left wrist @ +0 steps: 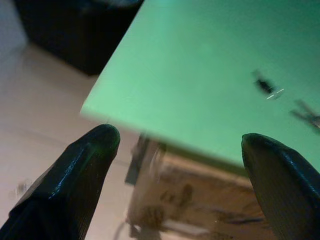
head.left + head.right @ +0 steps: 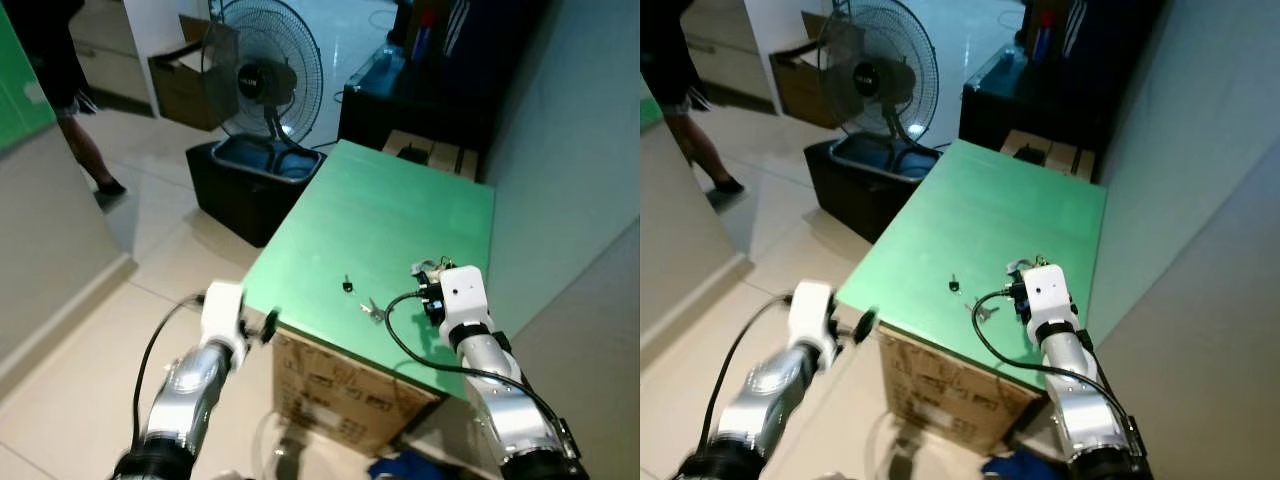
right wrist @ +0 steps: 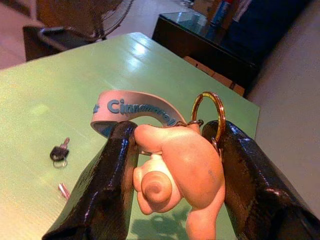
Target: Hang keys on a hook
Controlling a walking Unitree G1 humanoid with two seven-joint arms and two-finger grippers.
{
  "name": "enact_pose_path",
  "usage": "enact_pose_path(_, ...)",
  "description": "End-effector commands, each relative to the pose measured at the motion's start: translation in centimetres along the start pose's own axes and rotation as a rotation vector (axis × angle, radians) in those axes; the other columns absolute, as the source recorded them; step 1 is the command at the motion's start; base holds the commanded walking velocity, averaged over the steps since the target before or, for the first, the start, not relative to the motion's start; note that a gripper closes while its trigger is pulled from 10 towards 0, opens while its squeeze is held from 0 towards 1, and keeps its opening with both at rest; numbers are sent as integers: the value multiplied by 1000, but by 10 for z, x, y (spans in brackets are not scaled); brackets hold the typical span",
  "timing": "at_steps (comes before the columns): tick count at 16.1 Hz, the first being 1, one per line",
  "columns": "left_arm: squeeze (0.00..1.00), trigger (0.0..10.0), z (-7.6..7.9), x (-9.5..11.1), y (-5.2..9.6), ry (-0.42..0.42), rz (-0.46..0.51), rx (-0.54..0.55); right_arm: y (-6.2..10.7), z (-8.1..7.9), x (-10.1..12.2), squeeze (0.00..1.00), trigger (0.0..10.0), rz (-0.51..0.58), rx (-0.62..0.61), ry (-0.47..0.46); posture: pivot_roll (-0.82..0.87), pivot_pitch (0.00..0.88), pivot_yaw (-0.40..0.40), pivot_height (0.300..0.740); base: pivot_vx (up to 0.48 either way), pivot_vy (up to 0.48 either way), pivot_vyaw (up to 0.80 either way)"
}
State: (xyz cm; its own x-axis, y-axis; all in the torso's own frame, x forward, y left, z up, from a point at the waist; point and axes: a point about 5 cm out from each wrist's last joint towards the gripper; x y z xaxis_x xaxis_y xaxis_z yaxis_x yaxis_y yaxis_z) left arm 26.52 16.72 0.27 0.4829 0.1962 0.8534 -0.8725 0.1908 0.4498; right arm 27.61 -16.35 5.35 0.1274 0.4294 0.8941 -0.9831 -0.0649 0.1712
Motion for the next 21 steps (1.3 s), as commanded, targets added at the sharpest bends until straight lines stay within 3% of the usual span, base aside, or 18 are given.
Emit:
enact_pose_path(1,0,10000,8,3,-4,53,36,-1,3,0,-8,0,0,-38,27,15,-83,0,-132,740,0,0,0)
enact_pose_path(3,0,10000,21,11,-9,7,64,-39,3,-3,-12,0,0,-59,36,9,-76,0,-114,740,0,0,0)
enact_pose_path(4,0,10000,27,24,-11,-50,109,-68,1,-6,-10,0,0,-52,18,-10,-71,0,-96,740,0,0,0)
enact_pose_path(6,0,10000,22,36,-11,-45,150,-70,-2,-7,-5,0,0,-32,-16,-38,-72,0,-70,740,0,0,0)
enact_pose_path(7,0,10000,14,47,-8,-38,186,-55,1,-1,-3,0,0,-14,-67,-43,-63,0,-92,740,0,0,0)
enact_pose_path(9,0,10000,14,61,-2,-29,240,-76,8,4,-3,0,0,-9,-101,-71,-58,0,-66,740,0,0,0)
enact_pose_path(10,0,10000,16,63,-2,-22,247,-86,8,1,-2,0,0,-1,-84,-61,-53,0,-68,740,0,0,0)
enact_pose_path(13,0,10000,24,70,-8,-107,256,-92,1,-9,2,0,0,14,-41,-63,-54,0,-47,740,0,264,0)
enact_pose_path(21,0,10000,31,74,-14,-143,203,-121,-3,-17,5,0,0,31,-10,-71,-68,0,-12,740,0,480,0)
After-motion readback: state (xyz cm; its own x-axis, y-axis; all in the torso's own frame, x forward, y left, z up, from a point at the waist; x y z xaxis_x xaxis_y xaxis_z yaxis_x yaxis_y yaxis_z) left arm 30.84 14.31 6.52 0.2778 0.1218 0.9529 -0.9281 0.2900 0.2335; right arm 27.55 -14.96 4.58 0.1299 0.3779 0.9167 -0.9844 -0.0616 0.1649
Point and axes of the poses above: a point about 5 cm out from each wrist's last joint towards the gripper, its own y axis pointing back from the gripper into the wrist, its own x axis along the axis of the wrist's last joint, z = x × y, and after that the axes turned 10 degrees about y, right-handed
